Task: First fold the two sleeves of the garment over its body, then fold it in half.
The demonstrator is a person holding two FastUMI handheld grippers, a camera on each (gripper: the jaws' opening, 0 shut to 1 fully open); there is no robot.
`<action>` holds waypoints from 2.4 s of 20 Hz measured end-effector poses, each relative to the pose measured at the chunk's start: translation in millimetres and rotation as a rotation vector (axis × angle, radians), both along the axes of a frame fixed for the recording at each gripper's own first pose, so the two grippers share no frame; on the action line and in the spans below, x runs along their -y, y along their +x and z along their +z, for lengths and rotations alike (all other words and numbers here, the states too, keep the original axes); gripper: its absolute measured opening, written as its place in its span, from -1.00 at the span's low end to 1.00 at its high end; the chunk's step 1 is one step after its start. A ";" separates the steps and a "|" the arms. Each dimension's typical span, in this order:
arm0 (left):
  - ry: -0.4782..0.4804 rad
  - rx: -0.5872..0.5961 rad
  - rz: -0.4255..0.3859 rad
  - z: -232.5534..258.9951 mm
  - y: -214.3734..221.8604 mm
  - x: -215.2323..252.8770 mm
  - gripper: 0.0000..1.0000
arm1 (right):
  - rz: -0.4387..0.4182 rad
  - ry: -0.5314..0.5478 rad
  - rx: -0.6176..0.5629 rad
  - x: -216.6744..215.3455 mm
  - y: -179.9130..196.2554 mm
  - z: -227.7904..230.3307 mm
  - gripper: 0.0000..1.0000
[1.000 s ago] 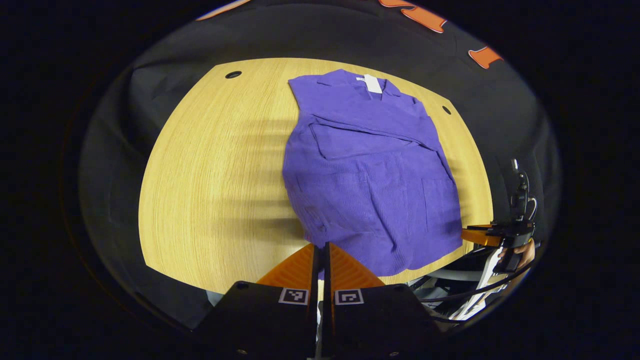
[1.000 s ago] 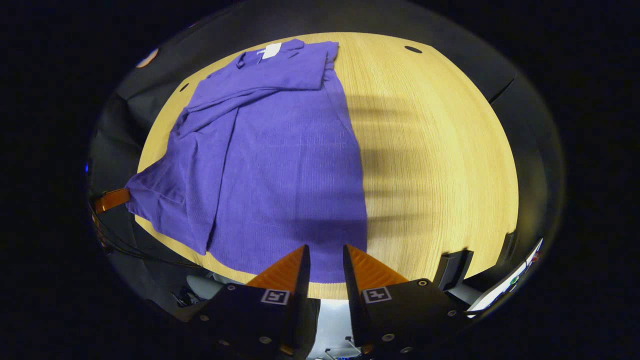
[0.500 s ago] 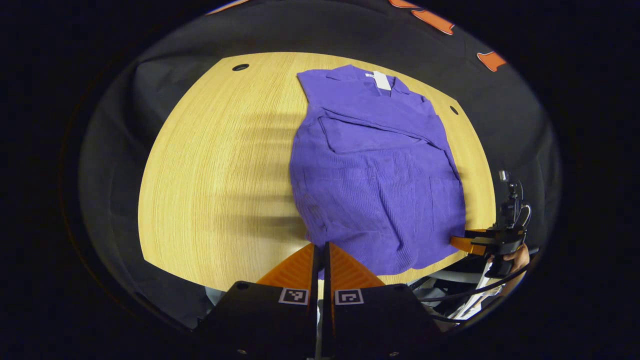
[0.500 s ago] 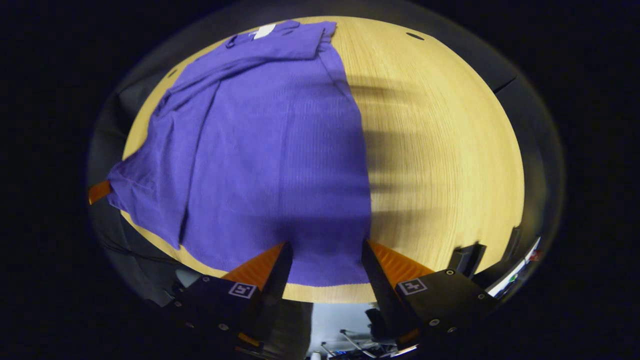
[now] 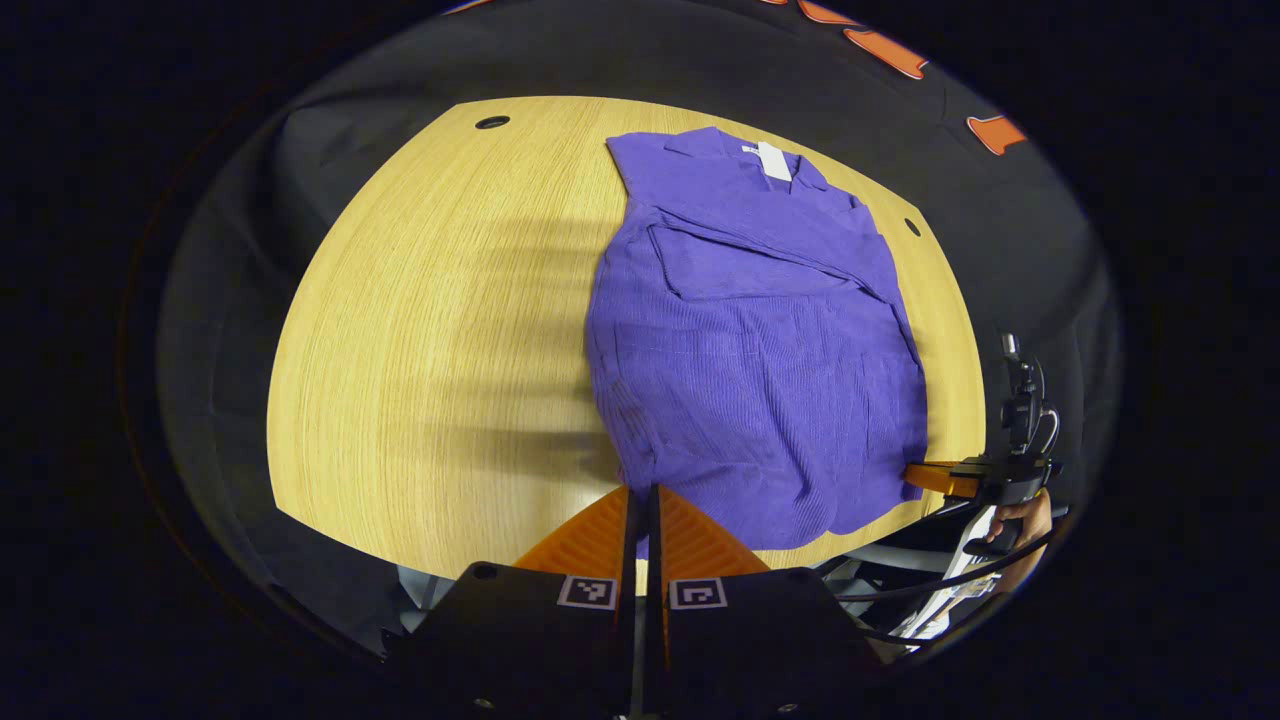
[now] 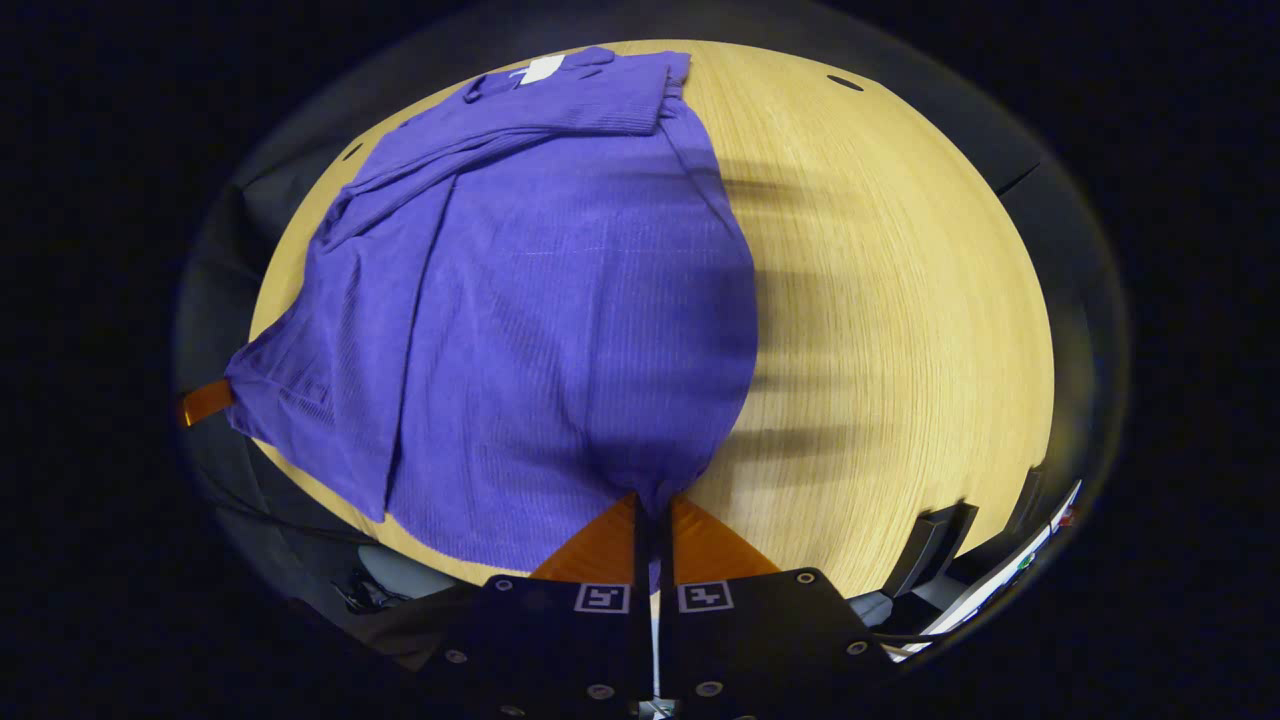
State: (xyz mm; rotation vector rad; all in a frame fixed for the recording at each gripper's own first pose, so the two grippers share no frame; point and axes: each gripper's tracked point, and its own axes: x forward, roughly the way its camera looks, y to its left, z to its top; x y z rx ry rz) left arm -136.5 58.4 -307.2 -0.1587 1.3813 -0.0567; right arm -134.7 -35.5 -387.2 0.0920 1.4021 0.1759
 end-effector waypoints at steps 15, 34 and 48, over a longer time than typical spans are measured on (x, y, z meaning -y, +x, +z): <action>-0.030 0.094 -0.065 55.4 59.5 23.0 -0.90 | -0.047 0.206 0.190 -17.6 84.0 127.5 -0.95; 0.061 0.211 -0.115 106.9 271.6 44.5 -0.90 | 0.002 0.293 0.306 -34.5 273.7 200.2 -0.95; 0.294 0.271 -0.085 34.1 429.3 -1.5 -0.89 | -0.135 0.298 0.247 -20.6 436.9 132.2 -0.92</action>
